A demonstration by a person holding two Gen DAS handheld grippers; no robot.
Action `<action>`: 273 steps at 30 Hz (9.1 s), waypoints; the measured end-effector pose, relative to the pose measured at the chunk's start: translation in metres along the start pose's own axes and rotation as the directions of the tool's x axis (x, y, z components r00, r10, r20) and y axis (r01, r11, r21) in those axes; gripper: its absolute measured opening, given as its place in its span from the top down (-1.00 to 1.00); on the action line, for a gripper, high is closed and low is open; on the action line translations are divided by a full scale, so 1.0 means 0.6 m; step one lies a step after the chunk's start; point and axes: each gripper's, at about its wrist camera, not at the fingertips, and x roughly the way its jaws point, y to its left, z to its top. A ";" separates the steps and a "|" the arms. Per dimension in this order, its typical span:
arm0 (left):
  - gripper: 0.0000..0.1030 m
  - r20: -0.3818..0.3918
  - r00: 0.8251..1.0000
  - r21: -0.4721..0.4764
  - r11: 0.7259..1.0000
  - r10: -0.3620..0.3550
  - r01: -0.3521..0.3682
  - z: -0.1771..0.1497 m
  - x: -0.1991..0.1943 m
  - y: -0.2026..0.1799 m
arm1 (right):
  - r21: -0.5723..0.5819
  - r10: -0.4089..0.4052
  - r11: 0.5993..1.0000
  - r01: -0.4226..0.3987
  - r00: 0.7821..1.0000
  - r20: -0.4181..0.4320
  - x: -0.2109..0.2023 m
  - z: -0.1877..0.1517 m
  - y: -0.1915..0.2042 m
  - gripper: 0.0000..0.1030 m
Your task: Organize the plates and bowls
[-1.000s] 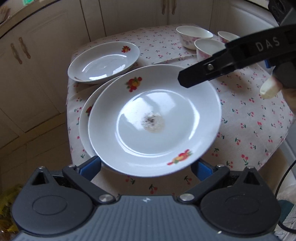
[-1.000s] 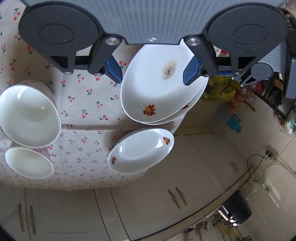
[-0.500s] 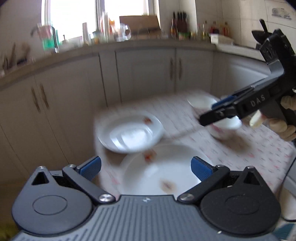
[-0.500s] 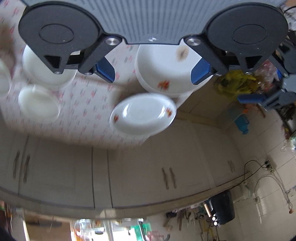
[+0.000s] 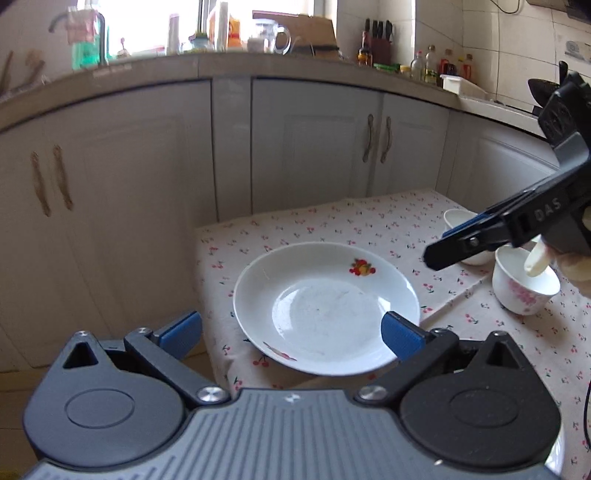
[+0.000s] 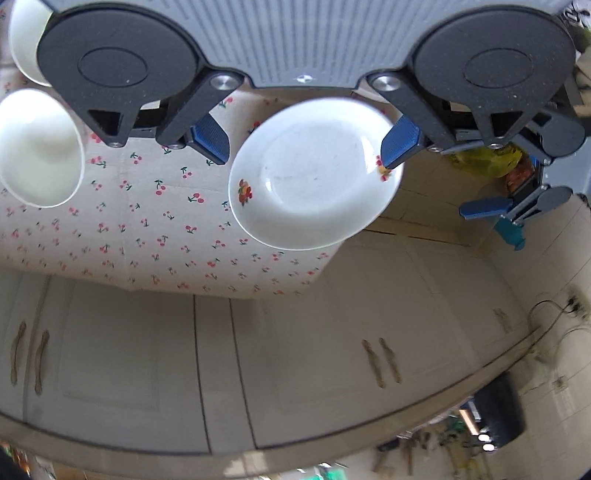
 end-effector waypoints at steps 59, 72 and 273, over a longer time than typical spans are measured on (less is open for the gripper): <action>-0.87 -0.165 0.934 0.268 0.896 -0.318 0.353 -0.037 0.126 0.065 | 0.027 0.008 1.000 -0.002 0.979 -0.202 0.182 0.064 -0.063 -0.36; -0.86 -0.161 0.932 0.303 0.883 -0.324 0.359 -0.033 0.128 0.054 | 0.033 0.010 0.999 -0.003 0.980 -0.201 0.188 0.062 -0.065 -0.35; -0.73 -0.056 0.994 0.232 0.967 -0.094 0.104 -0.048 -0.001 -0.490 | 0.049 -0.016 0.999 0.015 0.999 0.033 -0.223 -0.244 -0.188 -0.19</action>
